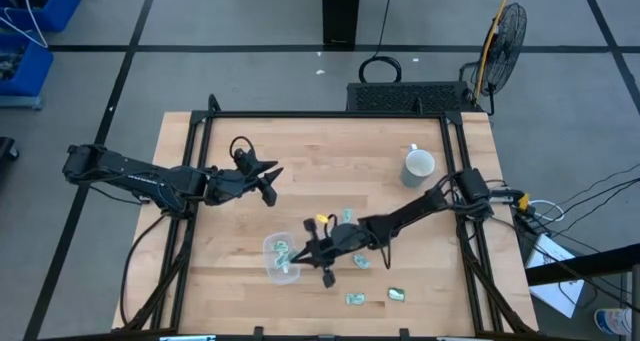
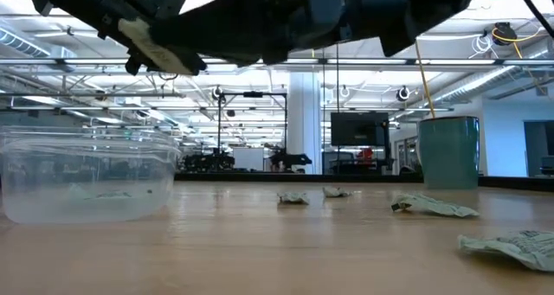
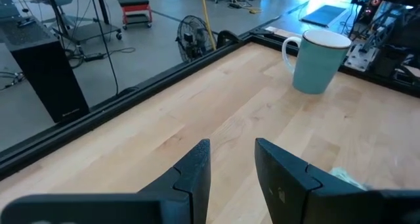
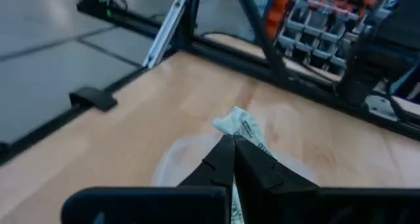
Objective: Pick and place Stevia / Truvia into bins
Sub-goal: Put the stevia packet into the transparent container
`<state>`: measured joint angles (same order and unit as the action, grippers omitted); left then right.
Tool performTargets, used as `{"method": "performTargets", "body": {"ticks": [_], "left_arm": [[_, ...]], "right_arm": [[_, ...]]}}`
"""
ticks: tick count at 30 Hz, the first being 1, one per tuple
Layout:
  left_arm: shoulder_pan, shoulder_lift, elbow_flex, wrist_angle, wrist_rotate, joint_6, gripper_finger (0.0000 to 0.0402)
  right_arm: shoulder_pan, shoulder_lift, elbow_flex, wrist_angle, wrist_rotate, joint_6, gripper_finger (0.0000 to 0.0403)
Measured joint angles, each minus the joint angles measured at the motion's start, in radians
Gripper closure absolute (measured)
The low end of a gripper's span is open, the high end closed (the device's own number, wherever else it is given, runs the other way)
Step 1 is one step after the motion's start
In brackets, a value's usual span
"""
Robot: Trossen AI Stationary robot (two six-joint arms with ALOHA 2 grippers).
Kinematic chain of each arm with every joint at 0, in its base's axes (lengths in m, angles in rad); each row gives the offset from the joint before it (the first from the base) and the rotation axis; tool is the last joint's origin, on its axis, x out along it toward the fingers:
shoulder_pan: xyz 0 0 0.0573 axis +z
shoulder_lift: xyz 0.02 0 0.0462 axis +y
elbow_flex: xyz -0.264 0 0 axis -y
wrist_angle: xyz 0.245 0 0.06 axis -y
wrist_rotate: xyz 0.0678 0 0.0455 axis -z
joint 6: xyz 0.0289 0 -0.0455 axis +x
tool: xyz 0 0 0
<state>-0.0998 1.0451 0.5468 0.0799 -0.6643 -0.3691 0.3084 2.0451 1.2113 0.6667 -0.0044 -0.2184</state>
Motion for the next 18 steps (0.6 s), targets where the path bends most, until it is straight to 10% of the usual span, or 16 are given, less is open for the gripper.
{"method": "performTargets", "body": {"ticks": [18], "left_arm": [[0.000,0.000,0.000,-0.030,0.002,-0.011,0.0277]], "right_arm": [[0.005,0.123,0.138,-0.087,-0.017,-0.007,0.0352]]}}
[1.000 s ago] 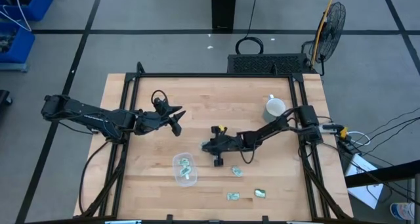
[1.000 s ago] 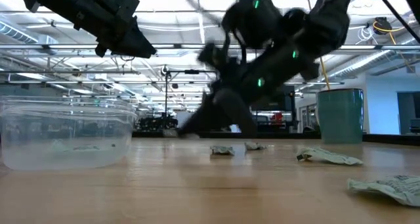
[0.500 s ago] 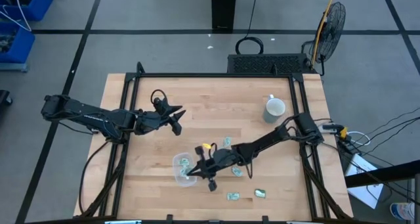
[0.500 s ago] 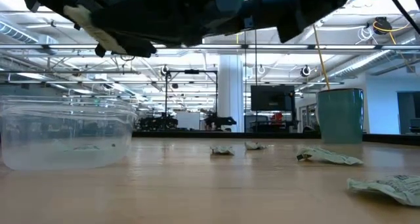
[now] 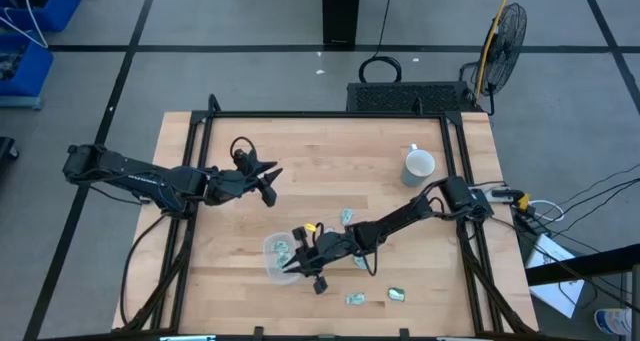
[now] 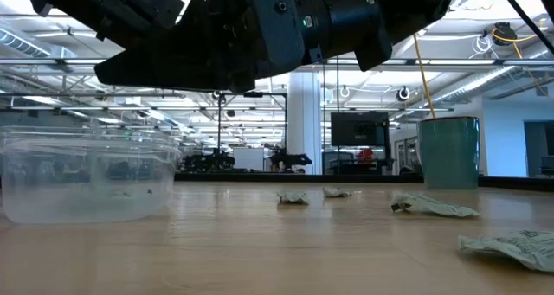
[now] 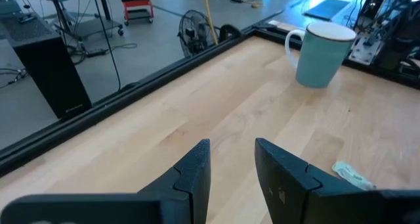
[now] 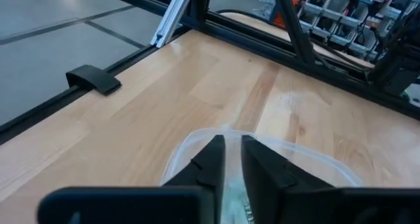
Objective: Pick and place Stevia / Truvia into bins
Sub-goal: Put the stevia packet into the transparent container
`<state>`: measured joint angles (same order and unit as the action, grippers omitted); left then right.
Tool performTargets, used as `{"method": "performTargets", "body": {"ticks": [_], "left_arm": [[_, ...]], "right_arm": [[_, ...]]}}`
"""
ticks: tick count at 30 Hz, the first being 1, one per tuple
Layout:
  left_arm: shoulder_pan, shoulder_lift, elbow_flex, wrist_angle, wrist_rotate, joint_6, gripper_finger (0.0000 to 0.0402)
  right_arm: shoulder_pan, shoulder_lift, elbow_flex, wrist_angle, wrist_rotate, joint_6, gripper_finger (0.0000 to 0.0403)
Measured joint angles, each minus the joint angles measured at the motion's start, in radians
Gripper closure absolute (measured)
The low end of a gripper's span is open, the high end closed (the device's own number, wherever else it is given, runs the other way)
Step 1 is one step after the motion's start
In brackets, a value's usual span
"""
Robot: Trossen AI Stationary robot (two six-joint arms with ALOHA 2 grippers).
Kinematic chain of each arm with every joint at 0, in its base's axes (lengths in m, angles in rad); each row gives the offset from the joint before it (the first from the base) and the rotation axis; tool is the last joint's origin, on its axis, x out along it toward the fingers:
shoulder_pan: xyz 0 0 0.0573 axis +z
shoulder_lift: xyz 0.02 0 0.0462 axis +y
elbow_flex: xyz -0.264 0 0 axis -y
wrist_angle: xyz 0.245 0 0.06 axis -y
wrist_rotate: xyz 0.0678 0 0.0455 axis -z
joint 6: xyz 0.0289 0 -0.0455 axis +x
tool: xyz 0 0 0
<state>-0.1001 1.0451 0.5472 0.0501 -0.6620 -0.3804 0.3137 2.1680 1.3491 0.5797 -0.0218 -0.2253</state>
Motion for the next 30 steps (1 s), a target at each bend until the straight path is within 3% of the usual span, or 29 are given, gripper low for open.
{"method": "performTargets", "body": {"ticks": [3,5,10,14,16,19,24,30], "left_arm": [[0.000,0.000,0.000,-0.005,0.006,0.000,0.0277],[0.000,0.000,0.000,-0.009,0.007,0.000,0.0277],[0.000,0.000,0.000,-0.024,0.007,-0.003,0.0277],[0.000,0.000,0.000,-0.025,0.006,-0.003,0.0277],[0.000,0.000,0.000,-0.026,0.006,-0.003,0.0277],[0.000,0.000,0.000,-0.025,0.006,-0.003,0.0277],[0.000,0.000,0.000,-0.025,0.006,-0.003,0.0277],[0.000,0.000,0.000,-0.025,0.006,-0.002,0.0277]], "right_arm": [[-0.001,-0.011,0.000,-0.012,0.045,0.002,0.0330],[-0.002,-0.037,0.000,-0.110,0.099,-0.004,0.0319],[0.006,-0.181,0.000,-0.620,0.179,0.037,0.0310],[0.021,-0.305,0.000,-0.987,0.179,0.189,0.0315],[0.029,-0.351,-0.007,-1.090,0.181,0.264,0.0319],[0.037,-0.406,-0.068,-1.084,0.238,0.323,0.0326],[0.026,-0.453,-0.272,-0.832,0.459,0.339,0.0331],[-0.012,-0.453,-0.467,-0.584,0.394,0.293,0.0302]]}}
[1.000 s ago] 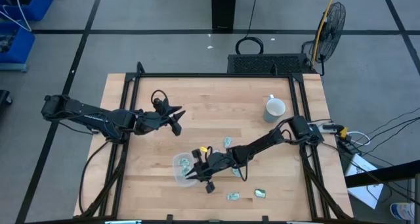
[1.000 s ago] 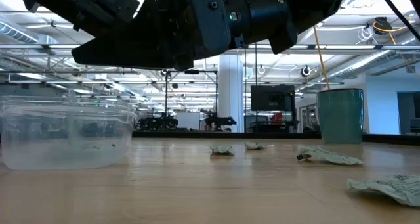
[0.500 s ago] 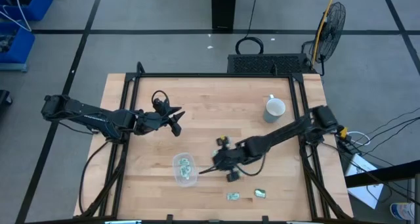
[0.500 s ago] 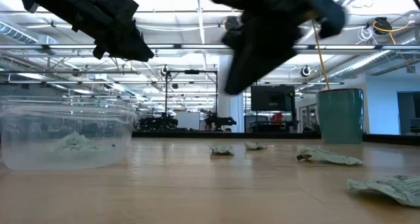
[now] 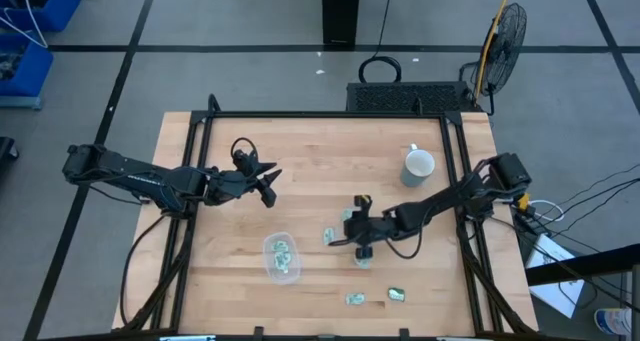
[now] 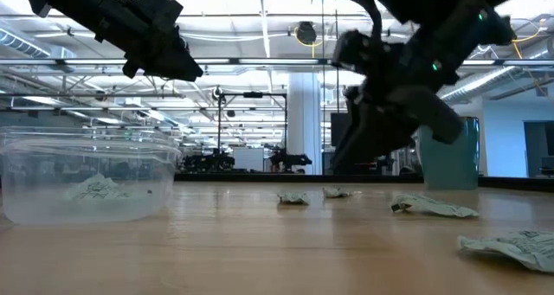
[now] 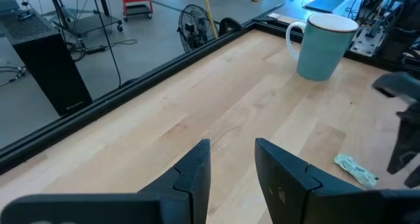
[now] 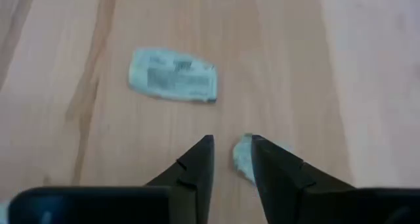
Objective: Pick and place Stevia / Truvia into bins
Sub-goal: Put the stevia packet into the transparent container
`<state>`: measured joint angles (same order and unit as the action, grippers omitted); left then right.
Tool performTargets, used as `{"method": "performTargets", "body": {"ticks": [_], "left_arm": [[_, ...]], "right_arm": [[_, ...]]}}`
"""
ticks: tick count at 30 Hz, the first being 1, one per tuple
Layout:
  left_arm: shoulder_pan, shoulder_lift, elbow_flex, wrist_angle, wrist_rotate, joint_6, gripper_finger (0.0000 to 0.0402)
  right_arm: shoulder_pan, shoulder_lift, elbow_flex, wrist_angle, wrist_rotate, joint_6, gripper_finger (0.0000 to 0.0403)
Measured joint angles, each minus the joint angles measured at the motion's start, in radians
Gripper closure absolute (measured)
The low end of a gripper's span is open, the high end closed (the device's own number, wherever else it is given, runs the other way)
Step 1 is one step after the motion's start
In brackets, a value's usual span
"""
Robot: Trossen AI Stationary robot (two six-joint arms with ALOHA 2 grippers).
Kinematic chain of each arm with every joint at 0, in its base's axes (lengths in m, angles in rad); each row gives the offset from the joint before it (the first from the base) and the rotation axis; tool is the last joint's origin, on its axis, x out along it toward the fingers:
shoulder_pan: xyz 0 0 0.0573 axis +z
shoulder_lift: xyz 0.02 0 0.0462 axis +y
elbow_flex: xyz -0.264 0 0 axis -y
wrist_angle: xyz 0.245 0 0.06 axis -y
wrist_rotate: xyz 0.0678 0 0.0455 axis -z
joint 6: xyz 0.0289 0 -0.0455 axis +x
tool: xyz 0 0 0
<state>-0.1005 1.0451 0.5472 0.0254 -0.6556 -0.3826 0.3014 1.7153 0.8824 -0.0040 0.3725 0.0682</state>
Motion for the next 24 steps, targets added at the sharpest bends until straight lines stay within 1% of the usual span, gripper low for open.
{"method": "performTargets", "body": {"ticks": [3,6,10,15,19,20,24], "left_arm": [[0.000,0.000,0.000,0.000,0.000,0.000,0.0277],[0.000,0.000,0.000,0.001,-0.001,0.002,0.0277],[0.000,0.000,0.000,0.002,-0.010,0.002,0.0277],[0.000,0.000,0.000,0.002,-0.025,0.002,0.0277],[0.000,0.000,0.000,0.002,-0.025,0.002,0.0277],[0.000,0.000,0.000,0.001,-0.025,0.002,0.0277],[0.000,0.000,0.000,0.001,-0.025,0.002,0.0277]], "right_arm": [[-0.001,0.000,-0.025,0.003,-0.009,-0.011,0.0279],[-0.001,0.001,-0.026,0.013,-0.010,-0.061,0.0259],[-0.014,0.006,-0.027,0.036,-0.011,-0.085,0.0244],[-0.042,0.006,-0.027,0.037,-0.013,-0.073,0.0247],[-0.063,0.005,-0.043,0.047,-0.088,-0.051,0.0256],[-0.066,0.005,-0.052,0.051,-0.090,-0.047,0.0258],[-0.073,0.006,-0.100,0.137,-0.090,-0.051,0.0263]]}}
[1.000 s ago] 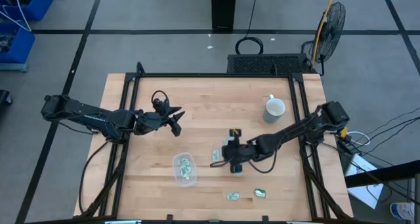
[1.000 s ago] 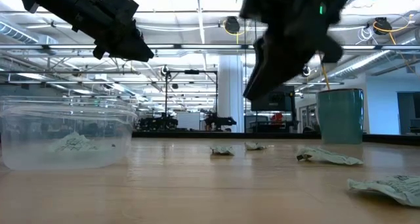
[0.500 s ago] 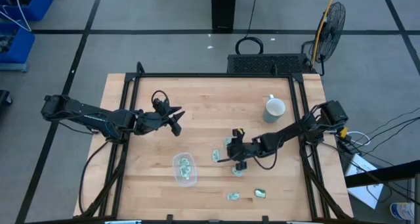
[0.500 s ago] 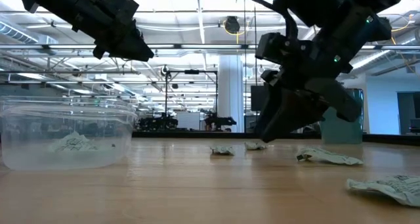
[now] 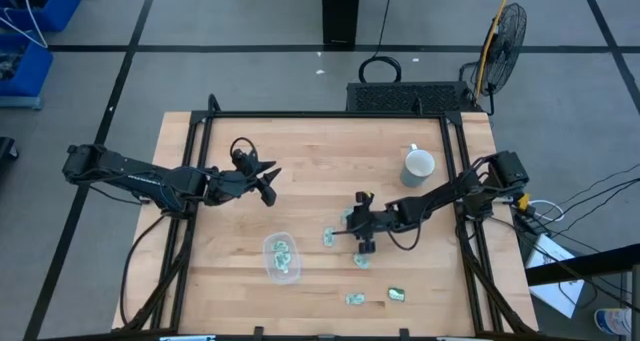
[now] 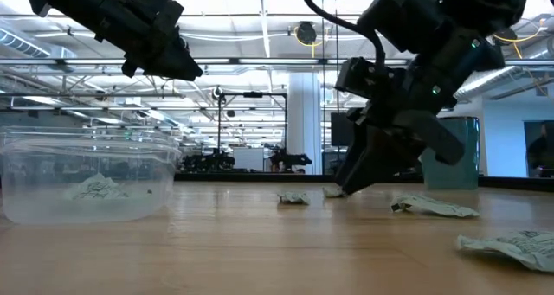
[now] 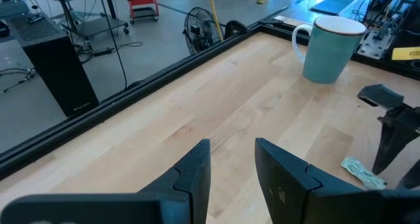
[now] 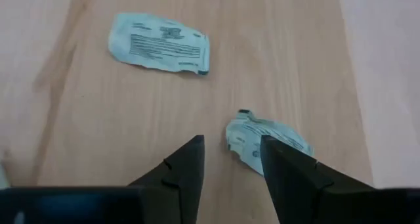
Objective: Pick and place Stevia / Truvia into bins
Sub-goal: Put the stevia packet into the transparent container
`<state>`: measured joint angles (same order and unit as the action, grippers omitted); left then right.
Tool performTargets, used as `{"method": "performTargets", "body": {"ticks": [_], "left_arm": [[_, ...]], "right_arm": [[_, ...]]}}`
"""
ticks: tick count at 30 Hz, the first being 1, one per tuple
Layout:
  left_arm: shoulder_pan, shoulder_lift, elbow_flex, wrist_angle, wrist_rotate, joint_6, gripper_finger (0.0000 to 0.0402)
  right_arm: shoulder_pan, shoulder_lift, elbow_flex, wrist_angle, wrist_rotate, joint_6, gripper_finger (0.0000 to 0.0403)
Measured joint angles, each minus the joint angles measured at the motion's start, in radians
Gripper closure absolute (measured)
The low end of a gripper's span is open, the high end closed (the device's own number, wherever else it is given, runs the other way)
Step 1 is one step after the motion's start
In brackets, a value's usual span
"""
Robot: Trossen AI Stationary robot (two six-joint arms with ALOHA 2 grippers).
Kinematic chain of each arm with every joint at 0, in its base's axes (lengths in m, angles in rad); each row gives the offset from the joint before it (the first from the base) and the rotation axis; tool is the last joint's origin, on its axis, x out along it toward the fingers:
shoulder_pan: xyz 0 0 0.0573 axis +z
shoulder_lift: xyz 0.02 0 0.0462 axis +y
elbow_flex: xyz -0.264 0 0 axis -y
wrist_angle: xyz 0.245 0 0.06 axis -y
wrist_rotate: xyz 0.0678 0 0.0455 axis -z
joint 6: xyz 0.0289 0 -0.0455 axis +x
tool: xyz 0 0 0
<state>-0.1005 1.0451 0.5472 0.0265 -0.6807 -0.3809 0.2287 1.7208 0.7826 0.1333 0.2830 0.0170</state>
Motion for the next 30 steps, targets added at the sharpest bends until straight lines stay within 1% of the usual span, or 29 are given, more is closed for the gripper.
{"method": "performTargets", "body": {"ticks": [6,10,12,16,19,21,23,30], "left_arm": [[0.000,0.000,0.000,0.000,0.000,0.000,0.0277],[0.000,0.000,0.000,0.000,-0.001,-0.002,0.0277],[0.000,0.000,0.000,0.000,-0.001,-0.002,0.0277],[0.000,0.000,0.000,0.000,-0.001,-0.002,0.0277],[0.000,0.000,0.000,0.000,0.003,-0.002,0.0277],[0.000,0.000,0.000,0.000,0.037,-0.002,0.0277],[0.000,0.000,0.000,0.001,0.096,0.002,0.0277],[-0.002,0.009,0.000,0.014,0.369,0.029,0.0277]], "right_arm": [[-0.019,0.000,-0.061,0.145,0.000,-0.004,0.0273],[-0.030,0.000,-0.065,0.147,0.000,-0.003,0.0293],[-0.033,0.000,-0.065,0.147,-0.013,-0.003,0.0310],[-0.035,0.000,-0.065,0.147,-0.078,-0.003,0.0354],[-0.035,0.000,-0.065,0.147,-0.075,-0.005,0.0390],[-0.036,0.000,-0.065,0.148,-0.074,-0.005,0.0398],[-0.036,0.000,-0.065,0.148,-0.074,-0.003,0.0397],[-0.035,0.000,-0.065,0.148,-0.073,-0.011,0.0402]]}}
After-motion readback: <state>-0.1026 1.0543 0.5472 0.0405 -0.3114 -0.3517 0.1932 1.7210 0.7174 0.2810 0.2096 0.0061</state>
